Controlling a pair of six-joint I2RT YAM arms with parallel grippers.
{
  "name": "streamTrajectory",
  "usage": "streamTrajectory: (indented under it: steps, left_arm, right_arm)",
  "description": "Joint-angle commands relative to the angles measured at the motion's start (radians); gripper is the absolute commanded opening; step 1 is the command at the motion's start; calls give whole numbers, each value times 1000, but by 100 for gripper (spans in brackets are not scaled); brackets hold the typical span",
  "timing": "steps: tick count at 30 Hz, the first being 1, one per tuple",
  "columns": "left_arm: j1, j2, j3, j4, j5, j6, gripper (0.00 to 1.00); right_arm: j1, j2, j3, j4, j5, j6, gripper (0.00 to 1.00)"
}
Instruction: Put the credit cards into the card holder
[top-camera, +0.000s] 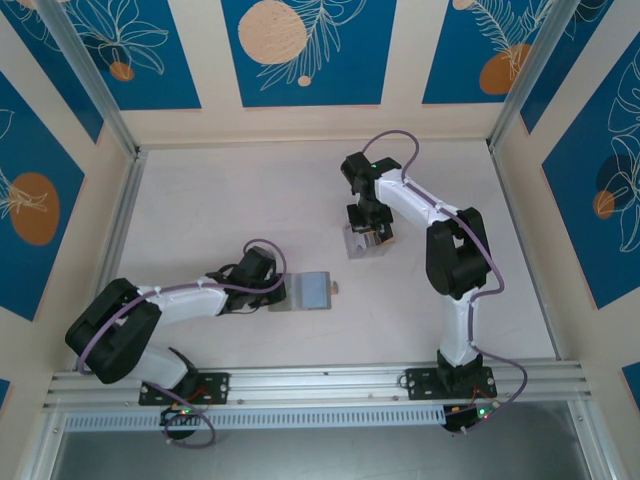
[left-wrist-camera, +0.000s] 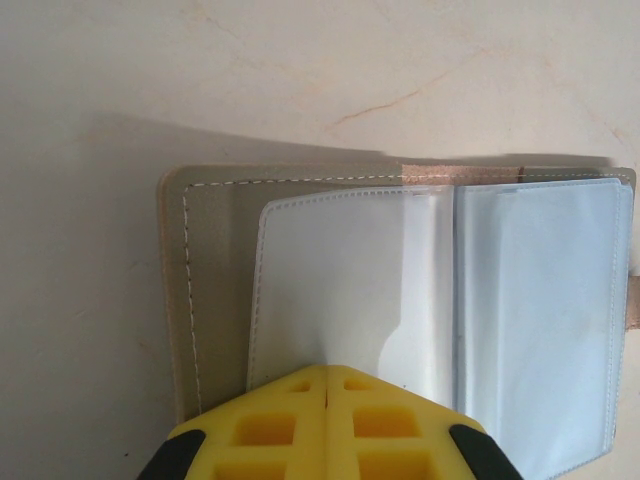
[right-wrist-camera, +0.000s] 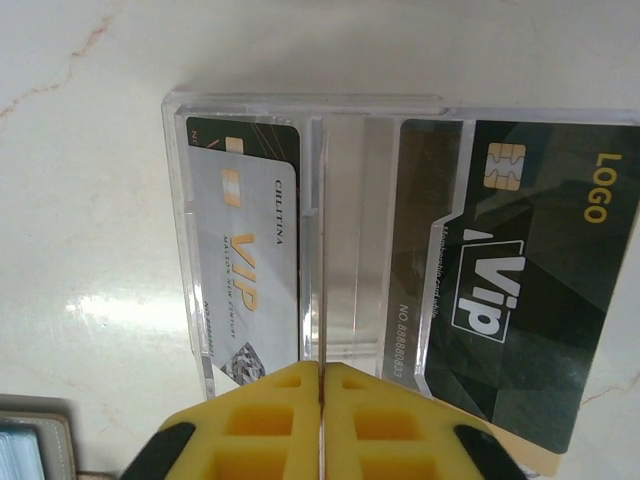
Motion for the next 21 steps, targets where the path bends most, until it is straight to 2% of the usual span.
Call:
streamTrajectory:
  steps: [1, 12, 21]
  left_arm:
    - [6, 30, -16, -116, -35, -1, 0]
    - [6, -14, 1, -167, -63, 19, 0]
    - [6, -8, 4, -165, -58, 17, 0]
  right_arm:
    - [-6, 19, -8, -2, -40, 0, 12]
    - [-30, 30, -22, 27, -114, 4, 21]
    - [-42, 32, -38, 43, -135, 5, 21]
